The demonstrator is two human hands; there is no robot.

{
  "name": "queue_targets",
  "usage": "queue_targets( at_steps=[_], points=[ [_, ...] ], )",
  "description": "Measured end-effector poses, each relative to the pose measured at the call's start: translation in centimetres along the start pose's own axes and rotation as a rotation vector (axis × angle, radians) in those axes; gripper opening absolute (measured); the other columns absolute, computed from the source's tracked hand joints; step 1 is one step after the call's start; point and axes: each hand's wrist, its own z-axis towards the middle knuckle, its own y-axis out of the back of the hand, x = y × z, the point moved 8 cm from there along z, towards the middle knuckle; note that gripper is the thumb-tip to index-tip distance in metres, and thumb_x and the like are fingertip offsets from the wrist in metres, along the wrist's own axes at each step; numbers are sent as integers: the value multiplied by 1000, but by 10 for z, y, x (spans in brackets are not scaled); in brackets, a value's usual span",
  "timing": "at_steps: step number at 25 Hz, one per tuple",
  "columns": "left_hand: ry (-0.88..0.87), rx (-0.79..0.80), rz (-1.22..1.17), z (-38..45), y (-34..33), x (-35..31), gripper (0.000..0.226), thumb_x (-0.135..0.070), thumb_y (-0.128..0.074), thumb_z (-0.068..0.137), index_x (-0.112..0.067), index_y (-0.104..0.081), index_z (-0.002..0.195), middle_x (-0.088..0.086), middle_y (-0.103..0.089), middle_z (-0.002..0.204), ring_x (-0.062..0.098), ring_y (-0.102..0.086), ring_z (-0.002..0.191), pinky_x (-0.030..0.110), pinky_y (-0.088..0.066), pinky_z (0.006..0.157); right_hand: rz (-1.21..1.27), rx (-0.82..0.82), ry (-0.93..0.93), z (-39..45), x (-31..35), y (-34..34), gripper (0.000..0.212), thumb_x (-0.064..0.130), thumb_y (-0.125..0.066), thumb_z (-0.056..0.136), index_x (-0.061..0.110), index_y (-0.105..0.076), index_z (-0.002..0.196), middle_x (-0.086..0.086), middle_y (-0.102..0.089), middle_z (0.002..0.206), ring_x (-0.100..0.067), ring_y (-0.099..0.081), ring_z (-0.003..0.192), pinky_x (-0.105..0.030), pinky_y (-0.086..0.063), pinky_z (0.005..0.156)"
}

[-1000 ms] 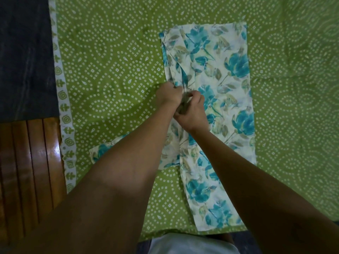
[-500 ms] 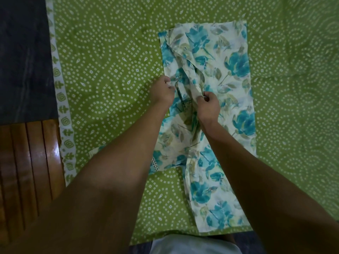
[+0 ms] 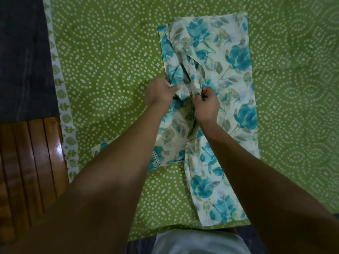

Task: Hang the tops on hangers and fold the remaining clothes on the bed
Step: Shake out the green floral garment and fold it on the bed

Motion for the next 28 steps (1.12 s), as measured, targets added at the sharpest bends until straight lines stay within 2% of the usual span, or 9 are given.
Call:
queue_targets(
  at_steps=[5, 8, 10, 14, 17, 20, 23, 26, 28],
  points=[
    [111, -17, -151, -24, 29, 80, 34, -33, -74, 81, -21, -46, 67, -3, -66, 63, 19, -69, 71, 40, -55, 73, -89, 13, 92, -16, 8, -2, 36, 11, -54, 91, 11, -50, 127, 11, -52, 94, -18, -55, 87, -34, -49, 76],
    [179, -50, -246, -45, 45, 131, 33, -29, -74, 81, -19, -47, 66, 3, -66, 64, 27, -69, 73, 45, -56, 73, -509, -56, 282, -41, 15, -6, 53, 25, -58, 84, 17, -41, 133, -7, -42, 131, -27, -41, 116, -43, -35, 93],
    [195, -49, -223, -60, 54, 156, 32, -30, -76, 79, -18, -50, 64, 11, -68, 73, 30, -68, 76, 42, -55, 72, -683, -23, 482, -70, 23, -18, 53, 31, -56, 81, 16, -43, 130, -10, -38, 132, -27, -35, 114, -42, -31, 90],
    [124, -13, -221, -82, 66, 169, 33, -20, -79, 75, -21, -49, 63, 8, -64, 74, 28, -65, 78, 35, -49, 67, -838, 311, 1014, -160, 12, -72, 50, 44, -48, 77, 18, -45, 119, -6, -35, 121, -28, -45, 105, -46, -42, 88],
    [139, 62, -325, -75, 64, 167, 27, -15, -79, 75, -16, -53, 84, 9, -67, 91, 25, -65, 86, 36, -52, 74, -956, 653, 1306, -226, -26, -118, 82, 58, -59, 71, 13, -42, 138, -9, -45, 136, -30, -50, 119, -46, -38, 104],
    [170, 115, -377, -57, 64, 161, 42, -19, -79, 77, -15, -46, 103, 16, -66, 105, 26, -65, 87, 39, -55, 77, -1143, 686, 1239, -243, -49, -156, 97, 61, -58, 76, 9, -23, 150, -15, -31, 153, -32, -31, 140, -48, -23, 115],
    [62, 183, -267, -45, 61, 138, 55, -21, -77, 79, -19, -32, 111, 11, -55, 103, 25, -58, 88, 37, -50, 75, -1127, 610, 1159, -251, -40, -180, 57, 31, -36, 91, 5, -43, 141, -23, -43, 143, -38, -40, 134, -56, -35, 107],
    [-30, 312, -287, -41, 53, 118, 47, -30, -64, 90, -22, -23, 111, 7, -46, 104, 19, -52, 90, 29, -45, 73, -706, 565, 1138, -239, -8, -165, 45, 11, -34, 86, 6, -66, 117, -18, -64, 120, -33, -64, 108, -44, -57, 81],
    [-72, 384, -331, -35, 52, 106, 33, -32, -56, 95, -26, -28, 112, 12, -48, 118, 21, -53, 98, 31, -45, 79, -340, 630, 723, -205, 9, -132, 33, 6, -45, 87, 8, -70, 108, -9, -71, 107, -22, -68, 91, -30, -55, 72]
  ],
)
